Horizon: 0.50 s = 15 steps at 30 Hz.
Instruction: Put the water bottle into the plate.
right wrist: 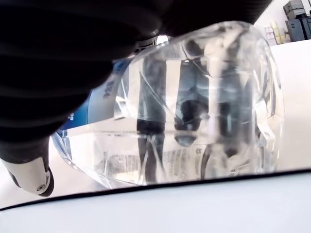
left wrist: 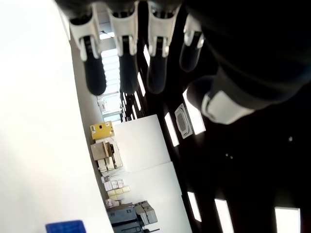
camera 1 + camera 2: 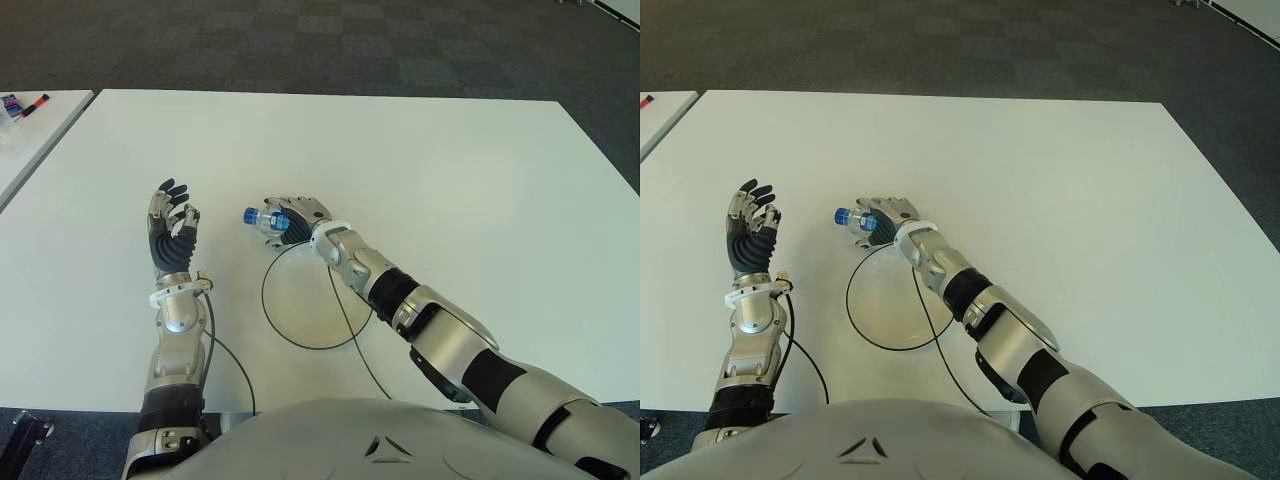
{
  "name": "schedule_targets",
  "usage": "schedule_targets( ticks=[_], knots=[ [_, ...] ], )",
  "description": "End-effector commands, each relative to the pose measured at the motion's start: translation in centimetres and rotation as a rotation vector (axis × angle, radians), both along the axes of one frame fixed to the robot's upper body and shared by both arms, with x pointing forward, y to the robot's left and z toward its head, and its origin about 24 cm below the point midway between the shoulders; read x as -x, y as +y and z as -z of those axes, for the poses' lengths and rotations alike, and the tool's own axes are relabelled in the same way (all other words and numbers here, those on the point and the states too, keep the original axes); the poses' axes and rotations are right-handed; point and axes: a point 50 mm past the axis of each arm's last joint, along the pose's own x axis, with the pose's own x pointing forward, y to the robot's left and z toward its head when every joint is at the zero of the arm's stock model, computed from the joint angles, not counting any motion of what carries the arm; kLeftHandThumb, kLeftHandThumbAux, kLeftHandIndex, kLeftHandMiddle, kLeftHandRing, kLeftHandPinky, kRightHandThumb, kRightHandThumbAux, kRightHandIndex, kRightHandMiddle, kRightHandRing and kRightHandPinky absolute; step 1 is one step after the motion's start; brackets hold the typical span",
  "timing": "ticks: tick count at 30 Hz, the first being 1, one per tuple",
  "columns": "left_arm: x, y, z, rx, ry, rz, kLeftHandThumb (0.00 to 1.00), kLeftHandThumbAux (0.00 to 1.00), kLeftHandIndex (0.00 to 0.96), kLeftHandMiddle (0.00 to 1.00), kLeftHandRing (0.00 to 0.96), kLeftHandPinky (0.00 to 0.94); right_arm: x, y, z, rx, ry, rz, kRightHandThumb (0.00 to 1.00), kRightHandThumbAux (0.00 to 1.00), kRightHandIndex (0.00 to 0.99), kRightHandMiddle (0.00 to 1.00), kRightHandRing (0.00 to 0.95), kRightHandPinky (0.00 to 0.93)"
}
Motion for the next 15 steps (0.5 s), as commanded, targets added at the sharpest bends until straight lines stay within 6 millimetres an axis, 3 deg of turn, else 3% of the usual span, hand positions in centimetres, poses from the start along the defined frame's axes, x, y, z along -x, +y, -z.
schedule_targets(
  ticks=[1, 4, 8, 11, 15],
  knots=[
    [0.13, 0.02, 0.31, 0.003, 0.011, 0.003, 0.635, 0.58, 0.163, 0.229, 0.24, 0.293, 0.15, -0.14, 0.48, 0.005, 0.028, 0.011, 0.549, 0.547, 0.0, 0.213, 0.296, 0.379],
    [0.17, 0.03, 0.28, -0.009, 0.011, 0.002, 0.625, 0.59, 0.163, 0.228, 0.237, 0.293, 0.13, -0.16, 0.47, -0.002, 0.035, 0.008, 0.582, 0.563, 0.014, 0.241, 0.31, 0.395],
    [0.22, 0.02, 0.26, -0.021, 0.008, 0.003, 0.615, 0.6, 0.164, 0.227, 0.234, 0.291, 0.11, -0.2, 0.42, -0.027, 0.048, 0.017, 0.67, 0.597, 0.146, 0.376, 0.423, 0.478],
    [0.25, 0.04, 0.23, -0.028, 0.005, 0.005, 0.611, 0.607, 0.165, 0.227, 0.234, 0.291, 0.12, -0.17, 0.37, -0.047, 0.056, 0.025, 0.855, 0.634, 0.268, 0.451, 0.501, 0.552],
    [0.24, 0.09, 0.23, -0.038, 0.009, 0.009, 0.609, 0.611, 0.165, 0.231, 0.238, 0.298, 0.15, -0.15, 0.23, -0.079, 0.041, 0.026, 0.918, 0.662, 0.318, 0.483, 0.545, 0.615]
  ],
)
